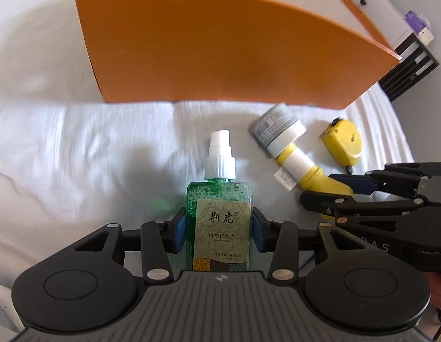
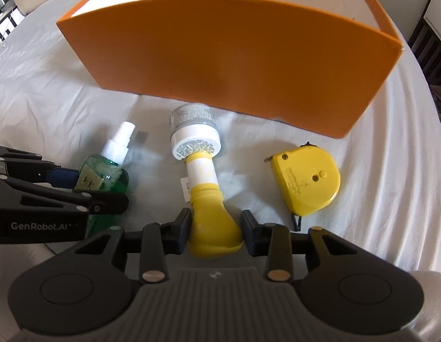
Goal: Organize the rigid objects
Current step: 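Lift the green spray bottle with the left gripper while the right gripper lifts the yellow bottle toward the box, then lower the green spray bottle with the left gripper while the right gripper lowers the yellow bottle into the box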
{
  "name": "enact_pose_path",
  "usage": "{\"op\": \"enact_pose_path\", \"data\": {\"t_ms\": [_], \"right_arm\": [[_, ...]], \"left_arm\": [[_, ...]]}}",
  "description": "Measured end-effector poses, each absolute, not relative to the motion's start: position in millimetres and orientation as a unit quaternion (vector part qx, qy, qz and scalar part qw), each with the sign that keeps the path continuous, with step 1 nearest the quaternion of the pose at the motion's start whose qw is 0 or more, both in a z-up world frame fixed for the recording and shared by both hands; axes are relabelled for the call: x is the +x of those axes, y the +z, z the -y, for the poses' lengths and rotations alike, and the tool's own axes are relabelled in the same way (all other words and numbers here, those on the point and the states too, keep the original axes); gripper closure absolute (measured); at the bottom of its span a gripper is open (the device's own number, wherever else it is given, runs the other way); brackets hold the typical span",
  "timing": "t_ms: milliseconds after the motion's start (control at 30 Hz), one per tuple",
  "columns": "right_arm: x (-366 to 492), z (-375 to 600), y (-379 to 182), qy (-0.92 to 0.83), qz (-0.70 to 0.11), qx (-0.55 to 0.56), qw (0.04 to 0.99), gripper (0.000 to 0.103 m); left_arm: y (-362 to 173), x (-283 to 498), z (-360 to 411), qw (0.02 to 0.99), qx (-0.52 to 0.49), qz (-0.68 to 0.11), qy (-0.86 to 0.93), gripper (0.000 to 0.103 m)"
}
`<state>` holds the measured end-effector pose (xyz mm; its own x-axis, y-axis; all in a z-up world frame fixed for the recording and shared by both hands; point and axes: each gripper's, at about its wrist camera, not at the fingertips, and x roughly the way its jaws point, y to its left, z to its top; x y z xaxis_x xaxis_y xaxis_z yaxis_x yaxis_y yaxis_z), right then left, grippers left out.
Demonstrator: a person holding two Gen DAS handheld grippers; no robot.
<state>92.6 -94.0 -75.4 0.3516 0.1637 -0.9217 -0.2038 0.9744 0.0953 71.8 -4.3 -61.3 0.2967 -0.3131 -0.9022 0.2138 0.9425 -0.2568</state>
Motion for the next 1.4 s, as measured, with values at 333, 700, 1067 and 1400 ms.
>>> {"op": "enact_pose_path", "data": {"t_ms": [333,700,1067,1400], "right_arm": [[74.3,99.8,-51.8,0.125,-0.526,0.002,0.841,0.066],[72.6,111.4,5.6,0.12,-0.469,0.007,0.875,0.066],[102.0,121.9,65.7,0.099,-0.392,-0.013,0.914,0.066],[161.4,127.3,78.0,0.074,-0.379,-0.031,0.922,0.066]], "left_arm": [[-44.3,66.2,-0.9,0.823,-0.06,-0.539,-0.171,0.052],[3.3,57.2,-12.3,0.849,-0.099,-0.486,-0.184,0.052],[63.3,90.9,-3.3,0.883,-0.114,-0.412,-0.193,0.052],[75.8,153.3,11.7,0.886,-0.12,-0.398,-0.207,0.052]]}}
